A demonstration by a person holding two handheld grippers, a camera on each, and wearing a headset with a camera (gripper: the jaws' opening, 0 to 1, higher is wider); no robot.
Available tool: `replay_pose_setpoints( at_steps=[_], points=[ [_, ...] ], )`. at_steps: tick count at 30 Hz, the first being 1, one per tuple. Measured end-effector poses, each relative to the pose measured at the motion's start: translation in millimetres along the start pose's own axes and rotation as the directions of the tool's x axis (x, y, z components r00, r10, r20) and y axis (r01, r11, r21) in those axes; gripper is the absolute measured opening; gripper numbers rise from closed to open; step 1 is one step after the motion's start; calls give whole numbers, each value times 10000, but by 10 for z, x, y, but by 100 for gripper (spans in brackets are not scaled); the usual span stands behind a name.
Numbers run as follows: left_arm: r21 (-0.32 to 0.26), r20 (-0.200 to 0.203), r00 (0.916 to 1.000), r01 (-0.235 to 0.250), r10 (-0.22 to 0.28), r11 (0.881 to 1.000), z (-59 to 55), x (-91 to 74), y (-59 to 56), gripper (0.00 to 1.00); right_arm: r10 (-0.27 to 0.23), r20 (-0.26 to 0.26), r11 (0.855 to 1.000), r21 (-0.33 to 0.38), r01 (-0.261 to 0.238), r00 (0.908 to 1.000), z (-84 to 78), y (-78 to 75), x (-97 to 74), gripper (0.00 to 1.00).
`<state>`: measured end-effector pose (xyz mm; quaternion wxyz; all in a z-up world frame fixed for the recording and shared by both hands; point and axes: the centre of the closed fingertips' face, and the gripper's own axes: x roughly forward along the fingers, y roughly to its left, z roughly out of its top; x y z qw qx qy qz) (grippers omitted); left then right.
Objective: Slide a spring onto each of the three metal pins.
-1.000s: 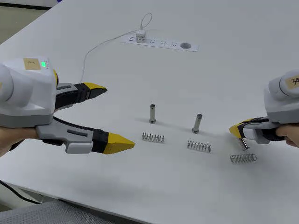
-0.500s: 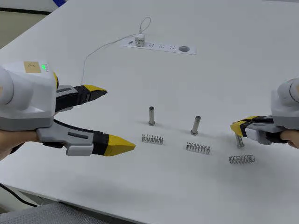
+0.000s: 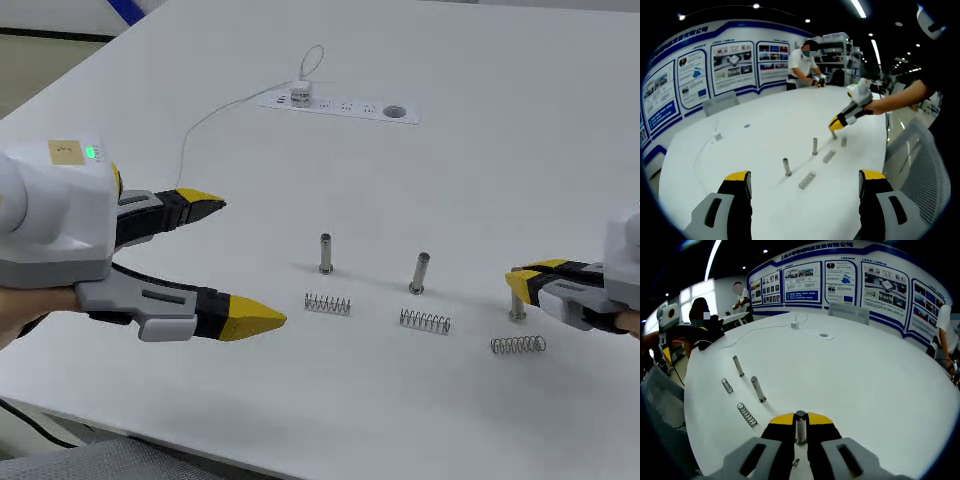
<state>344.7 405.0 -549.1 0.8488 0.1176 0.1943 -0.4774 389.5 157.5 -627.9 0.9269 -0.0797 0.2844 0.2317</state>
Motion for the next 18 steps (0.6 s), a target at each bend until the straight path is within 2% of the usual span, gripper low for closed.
replay_pose_setpoints(
  at_steps=[4, 9, 13, 18],
  points=[
    [52, 4, 10000, 24, -24, 10000, 25, -1, -10, 91, 29, 282, 9999, -163, -25, 9996, -15, 32, -36, 8],
    [106, 27, 10000, 33, -33, 9999, 61, 10, -18, 91, -159, 735, 9997, -150, 171, 9972, -22, 10, -68, 8],
    [93, -15, 10000, 66, -66, 9999, 50, 17, -28, 91, -216, 1037, 9996, -159, 234, 9944, -28, 3, -89, 8],
    [78, -64, 9999, 87, -86, 9999, 37, 16, -43, 91, -446, 1422, 9978, 539, 373, 9888, -46, -51, -119, 8]
  ],
)
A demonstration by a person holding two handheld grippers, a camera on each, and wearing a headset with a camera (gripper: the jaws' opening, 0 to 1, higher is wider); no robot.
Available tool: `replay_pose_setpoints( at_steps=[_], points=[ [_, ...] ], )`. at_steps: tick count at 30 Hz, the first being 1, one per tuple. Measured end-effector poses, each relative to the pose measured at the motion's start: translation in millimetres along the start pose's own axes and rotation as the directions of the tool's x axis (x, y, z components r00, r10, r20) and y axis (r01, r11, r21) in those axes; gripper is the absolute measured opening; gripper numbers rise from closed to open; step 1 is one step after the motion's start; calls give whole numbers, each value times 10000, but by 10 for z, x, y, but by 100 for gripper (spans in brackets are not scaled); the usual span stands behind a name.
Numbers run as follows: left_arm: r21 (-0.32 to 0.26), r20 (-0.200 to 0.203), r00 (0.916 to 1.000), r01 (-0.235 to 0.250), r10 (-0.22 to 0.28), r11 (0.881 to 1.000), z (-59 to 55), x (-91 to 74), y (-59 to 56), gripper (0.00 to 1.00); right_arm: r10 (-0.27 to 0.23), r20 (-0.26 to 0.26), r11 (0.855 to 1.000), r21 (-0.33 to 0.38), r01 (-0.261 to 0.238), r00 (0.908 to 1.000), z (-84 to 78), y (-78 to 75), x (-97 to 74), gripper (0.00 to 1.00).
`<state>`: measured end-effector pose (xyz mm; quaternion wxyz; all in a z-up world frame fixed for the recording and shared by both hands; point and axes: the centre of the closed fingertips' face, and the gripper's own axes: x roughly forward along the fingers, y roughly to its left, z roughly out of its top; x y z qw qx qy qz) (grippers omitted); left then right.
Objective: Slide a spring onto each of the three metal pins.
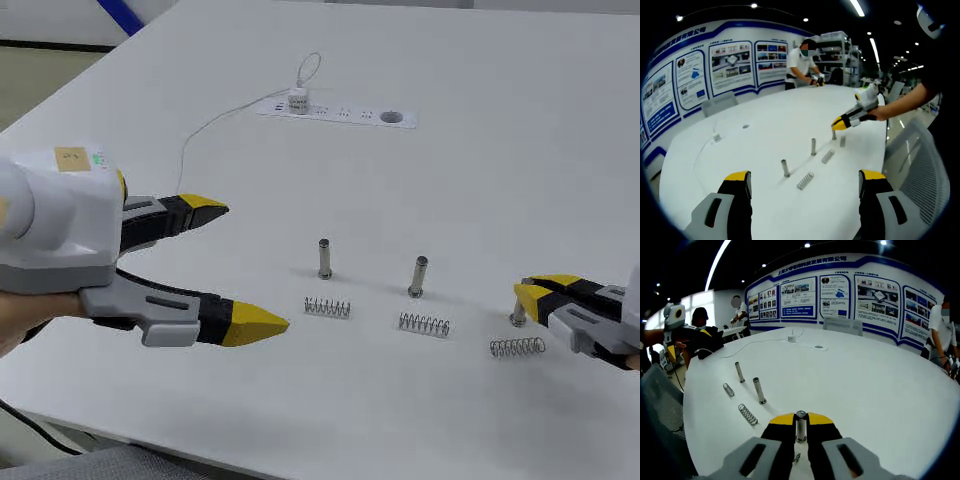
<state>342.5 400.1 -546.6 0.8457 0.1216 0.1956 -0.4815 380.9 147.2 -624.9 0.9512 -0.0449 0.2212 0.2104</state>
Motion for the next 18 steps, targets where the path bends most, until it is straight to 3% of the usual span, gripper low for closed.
replay_pose_setpoints(
  at_steps=[11, 18],
  points=[
    [5, -1, 10000, -23, 23, 10000, 11, -13, -2, 91, -71, 2, 9995, -294, 71, 10000, -66, 23, -6, 9],
    [-24, -11, 10000, -42, 42, 10000, -2, -38, -2, 91, -153, -605, 9962, -867, 100, 9981, -233, 52, 36, 9]
  ],
)
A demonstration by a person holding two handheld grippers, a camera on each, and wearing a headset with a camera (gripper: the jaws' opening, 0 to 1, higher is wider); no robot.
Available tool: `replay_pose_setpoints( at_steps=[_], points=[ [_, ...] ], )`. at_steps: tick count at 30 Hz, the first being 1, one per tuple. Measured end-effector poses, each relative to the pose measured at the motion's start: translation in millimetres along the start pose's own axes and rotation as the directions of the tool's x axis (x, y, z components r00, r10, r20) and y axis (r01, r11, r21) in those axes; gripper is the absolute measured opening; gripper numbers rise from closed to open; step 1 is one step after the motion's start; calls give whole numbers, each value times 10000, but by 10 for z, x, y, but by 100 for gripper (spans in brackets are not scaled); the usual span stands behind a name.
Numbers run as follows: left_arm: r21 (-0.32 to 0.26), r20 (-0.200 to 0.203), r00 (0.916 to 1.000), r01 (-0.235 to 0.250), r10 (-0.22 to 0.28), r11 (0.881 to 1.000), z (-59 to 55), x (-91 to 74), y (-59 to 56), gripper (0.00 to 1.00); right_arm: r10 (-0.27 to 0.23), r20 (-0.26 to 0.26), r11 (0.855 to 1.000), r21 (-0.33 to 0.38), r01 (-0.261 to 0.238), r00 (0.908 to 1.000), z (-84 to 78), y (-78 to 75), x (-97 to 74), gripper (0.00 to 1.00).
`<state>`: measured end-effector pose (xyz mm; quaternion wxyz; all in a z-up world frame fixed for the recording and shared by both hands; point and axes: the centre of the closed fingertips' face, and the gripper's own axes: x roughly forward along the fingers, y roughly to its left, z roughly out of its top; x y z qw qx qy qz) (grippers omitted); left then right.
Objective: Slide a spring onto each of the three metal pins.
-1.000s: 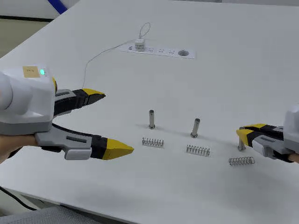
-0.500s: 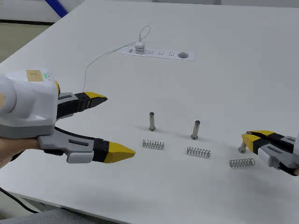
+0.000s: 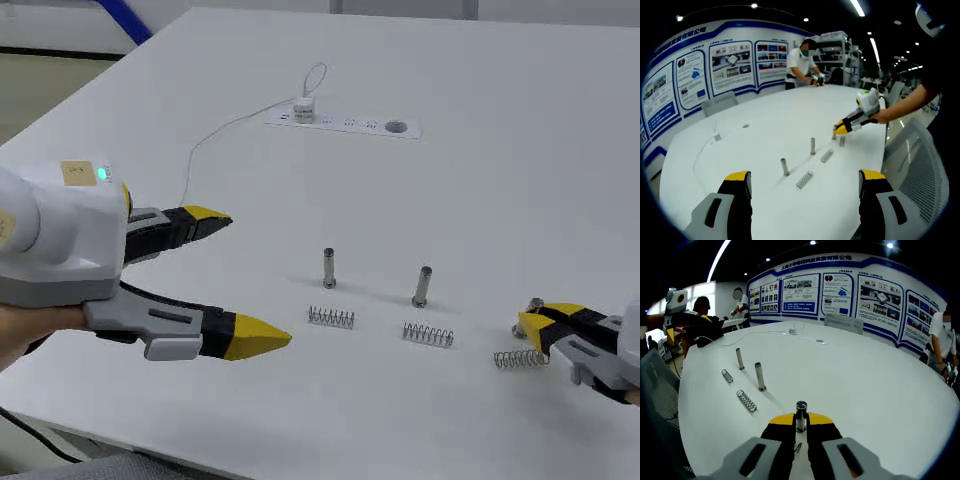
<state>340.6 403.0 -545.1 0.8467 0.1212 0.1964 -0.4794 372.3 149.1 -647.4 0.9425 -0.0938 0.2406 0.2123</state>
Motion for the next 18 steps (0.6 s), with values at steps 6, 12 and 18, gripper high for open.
replay_pose_setpoints(
  at_steps=[6, 12, 18],
  points=[
    [-30, -32, 10000, -74, 74, 10000, -13, -33, 27, 91, -2, -160, 9997, 241, 6, 9999, -101, 16, -5, 9],
    [-38, -25, 10000, -71, 70, 10000, -7, -17, 29, 91, 183, -121, 9990, 415, -178, 9998, -73, 20, -8, 11],
    [-111, 206, 9997, -86, 89, 9999, 35, 14, 26, 93, 552, 77, 9949, 843, -557, 9984, -21, -70, -109, 17]
  ],
)
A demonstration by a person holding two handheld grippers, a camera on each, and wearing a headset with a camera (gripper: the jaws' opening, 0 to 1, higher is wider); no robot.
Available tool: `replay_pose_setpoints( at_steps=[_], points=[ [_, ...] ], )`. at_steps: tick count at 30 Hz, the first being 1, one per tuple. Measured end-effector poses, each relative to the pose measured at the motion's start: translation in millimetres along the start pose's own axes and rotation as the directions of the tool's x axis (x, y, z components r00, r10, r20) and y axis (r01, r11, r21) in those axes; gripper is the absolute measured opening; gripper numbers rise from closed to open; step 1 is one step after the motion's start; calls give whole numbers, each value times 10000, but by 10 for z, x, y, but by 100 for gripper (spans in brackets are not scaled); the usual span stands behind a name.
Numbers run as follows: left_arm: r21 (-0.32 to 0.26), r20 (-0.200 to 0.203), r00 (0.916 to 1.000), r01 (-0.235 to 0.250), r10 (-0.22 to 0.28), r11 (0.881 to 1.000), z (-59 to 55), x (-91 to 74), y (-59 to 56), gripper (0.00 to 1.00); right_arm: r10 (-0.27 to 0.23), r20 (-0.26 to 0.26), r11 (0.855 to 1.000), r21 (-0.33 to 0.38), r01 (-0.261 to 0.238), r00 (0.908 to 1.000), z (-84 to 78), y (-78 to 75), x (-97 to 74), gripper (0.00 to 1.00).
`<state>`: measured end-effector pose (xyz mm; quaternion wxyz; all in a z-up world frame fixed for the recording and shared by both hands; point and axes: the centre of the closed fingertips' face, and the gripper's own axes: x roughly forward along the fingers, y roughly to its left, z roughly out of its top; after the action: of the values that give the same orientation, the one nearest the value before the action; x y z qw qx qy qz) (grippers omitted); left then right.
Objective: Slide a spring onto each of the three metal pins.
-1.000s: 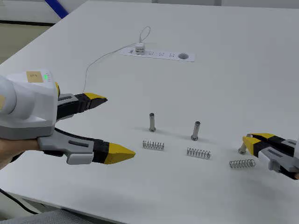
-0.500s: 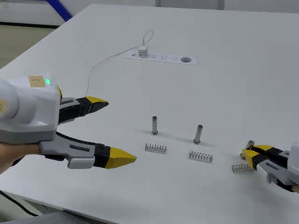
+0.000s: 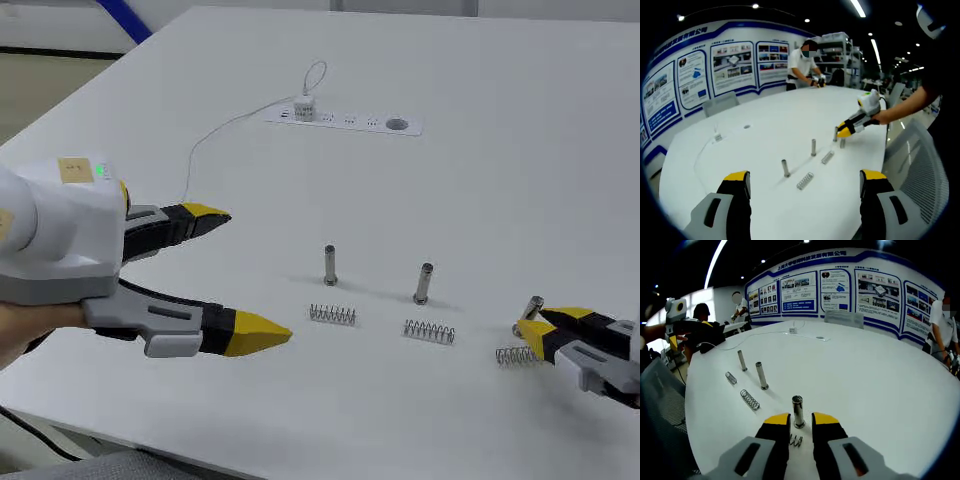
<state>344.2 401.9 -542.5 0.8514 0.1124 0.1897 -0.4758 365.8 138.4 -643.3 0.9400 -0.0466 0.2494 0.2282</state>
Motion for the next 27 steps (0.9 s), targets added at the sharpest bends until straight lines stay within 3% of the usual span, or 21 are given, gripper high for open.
replay_pose_setpoints(
  at_steps=[3, 6, 8, 11, 16, 17, 19, 20, 24, 25, 27],
  points=[
    [-23, 17, 10000, -23, 23, 10000, -2, -6, 15, 93, 503, -168, 9986, -148, -505, 9986, -26, -13, -71, 20],
    [18, -86, 10000, -22, 22, 10000, -28, -12, 25, 93, 1074, -598, 9910, -742, -1117, 9924, -80, -10, -138, 21],
    [-20, -102, 9999, -4, 4, 10000, -39, -12, 27, 93, 1527, -847, 9797, -1183, -1621, 9846, -104, 16, -167, 22],
    [-36, -121, 9999, 15, -15, 10000, -50, -7, 24, 93, 1970, -1412, 9488, -2219, -2249, 9702, -156, 35, -185, 22],
    [51, -267, 9996, 85, -84, 10000, -71, 12, 11, 93, 3058, -1743, 8998, -2685, -3440, 9360, -106, 150, -157, 24],
    [69, -314, 9995, 108, -105, 9999, -78, 16, 9, 93, 3329, -1968, 8808, -2845, -3786, 9222, -114, 184, -151, 24],
    [94, -357, 9993, 119, -116, 9999, -84, 21, 13, 93, 3757, -2215, 8598, -2790, -4276, 8999, -128, 240, -144, 25],
    [96, -348, 9993, 113, -109, 9999, -79, 22, 19, 93, 4041, -2486, 8434, -2712, -4637, 8803, -158, 268, -146, 25],
    [11, -236, 9997, 63, -63, 10000, -53, 21, 43, 93, 4217, -2931, 8136, -2955, -5007, 8581, -201, 262, -86, 25],
    [11, -269, 9996, 53, -53, 10000, -62, 23, 51, 93, 4263, -3210, 7998, -3030, -5182, 8457, -239, 268, -67, 25],
    [17, -347, 9994, 63, -62, 10000, -79, 27, 53, 93, 4159, -3678, 7816, -3230, -5337, 8317, -305, 258, -31, 25]
  ],
)
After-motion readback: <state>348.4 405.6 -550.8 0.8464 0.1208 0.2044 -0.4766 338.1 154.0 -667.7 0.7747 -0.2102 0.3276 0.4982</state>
